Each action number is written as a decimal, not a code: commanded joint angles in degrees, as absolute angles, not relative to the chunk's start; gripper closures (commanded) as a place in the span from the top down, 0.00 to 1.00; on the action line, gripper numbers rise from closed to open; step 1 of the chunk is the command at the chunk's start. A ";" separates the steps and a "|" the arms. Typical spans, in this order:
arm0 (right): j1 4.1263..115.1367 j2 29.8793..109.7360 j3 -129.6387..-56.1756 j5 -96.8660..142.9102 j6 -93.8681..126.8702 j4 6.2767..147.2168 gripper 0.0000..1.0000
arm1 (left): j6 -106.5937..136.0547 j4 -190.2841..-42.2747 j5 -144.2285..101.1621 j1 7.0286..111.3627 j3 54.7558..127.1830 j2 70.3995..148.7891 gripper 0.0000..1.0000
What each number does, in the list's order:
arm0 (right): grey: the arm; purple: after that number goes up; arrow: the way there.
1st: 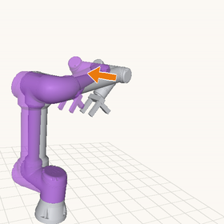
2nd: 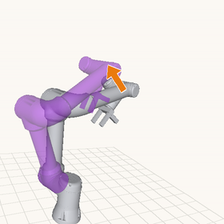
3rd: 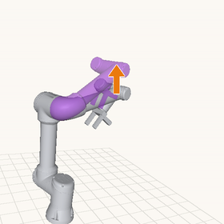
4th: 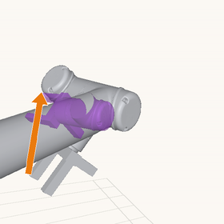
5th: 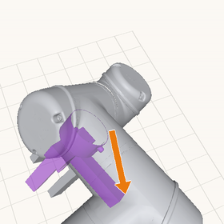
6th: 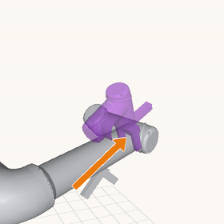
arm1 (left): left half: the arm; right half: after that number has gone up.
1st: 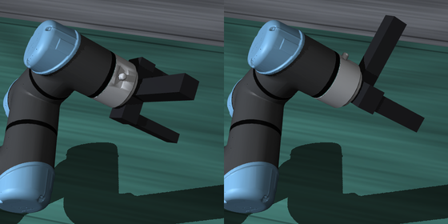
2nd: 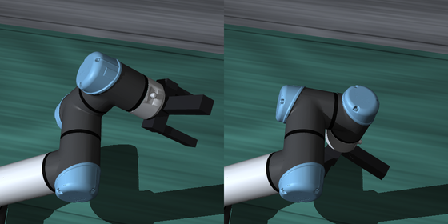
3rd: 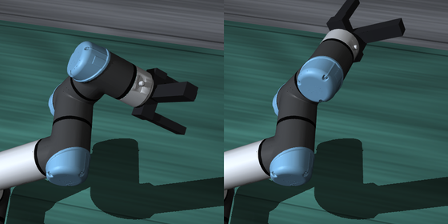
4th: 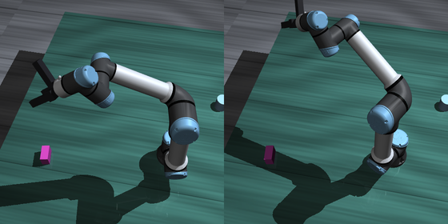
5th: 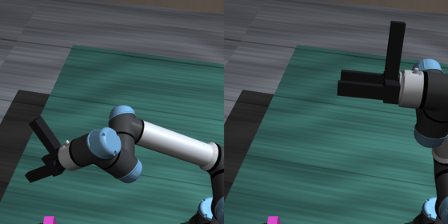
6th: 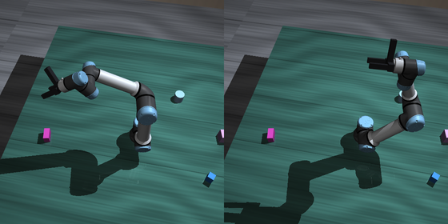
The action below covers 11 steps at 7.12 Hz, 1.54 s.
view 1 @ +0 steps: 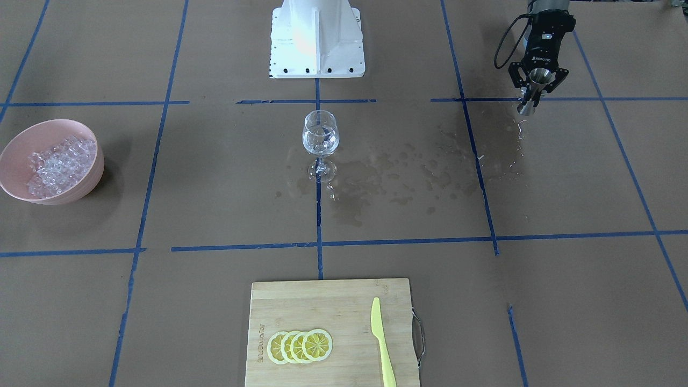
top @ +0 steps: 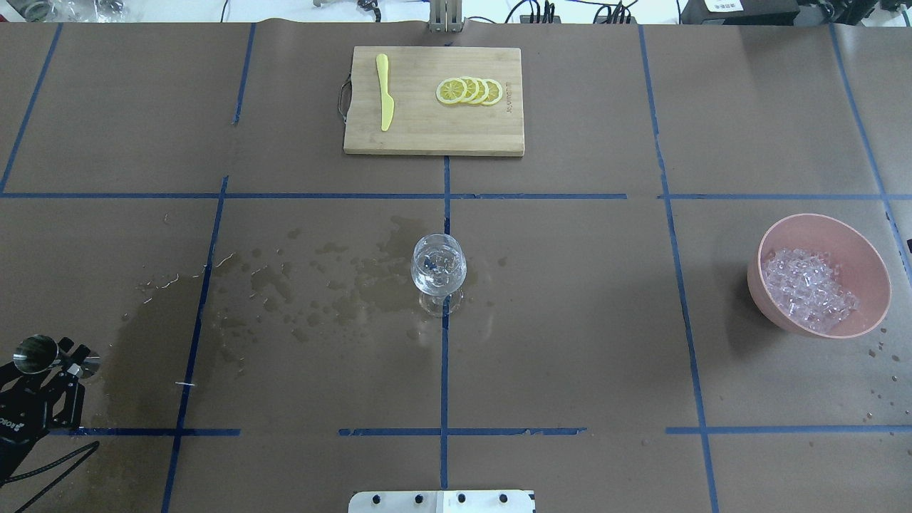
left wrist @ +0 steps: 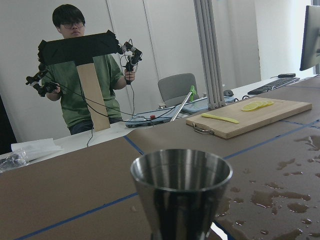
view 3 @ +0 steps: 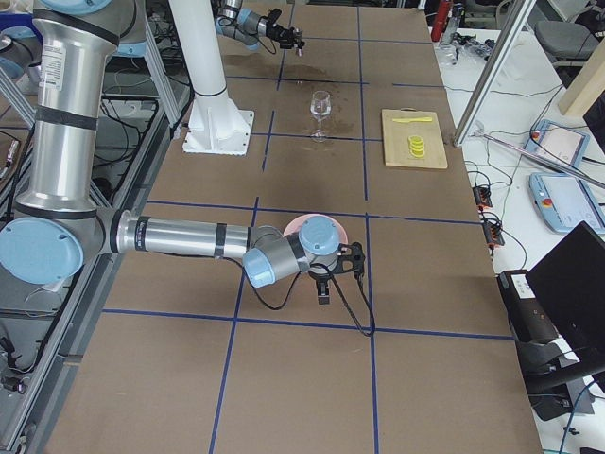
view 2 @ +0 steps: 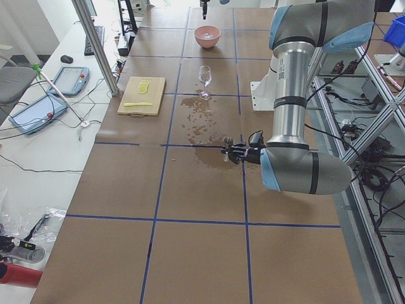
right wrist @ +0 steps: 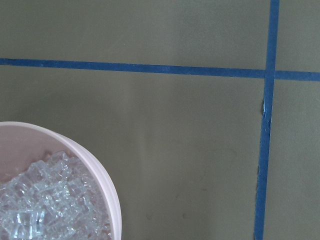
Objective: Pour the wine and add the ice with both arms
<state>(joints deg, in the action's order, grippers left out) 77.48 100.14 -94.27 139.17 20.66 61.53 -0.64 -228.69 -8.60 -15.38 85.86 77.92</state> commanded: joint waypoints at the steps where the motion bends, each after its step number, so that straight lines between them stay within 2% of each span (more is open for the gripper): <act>1: 77.34 100.11 -94.22 139.22 20.65 61.52 1.00 | -0.62 -228.78 -8.61 -15.29 85.26 78.66 0.00; 2: 77.34 100.11 -94.22 139.22 20.65 61.52 1.00 | -0.62 -228.87 -8.53 -15.21 85.34 78.66 0.00; 4: 77.43 100.11 -94.22 139.22 20.65 61.52 1.00 | -0.62 -235.15 -7.13 -14.77 94.26 78.58 0.00; 5: 77.34 100.11 -94.22 139.22 20.65 61.52 1.00 | -0.62 -238.68 -4.60 -14.85 95.09 78.66 0.00; 8: 77.34 100.02 -94.22 139.13 20.57 61.52 1.00 | -0.44 -260.00 -1.68 -15.11 95.45 78.14 0.00; 9: 77.34 100.02 -94.31 139.13 20.57 61.44 1.00 | -0.79 -263.46 1.55 -18.16 94.67 74.83 0.00; 10: 77.34 100.02 -94.39 139.13 20.65 61.44 1.00 | -0.97 -266.11 4.71 -22.37 93.27 67.66 0.00; 11: 77.34 99.50 -94.39 139.13 20.65 61.52 1.00 | -1.23 -268.31 8.31 -25.72 88.81 65.67 0.00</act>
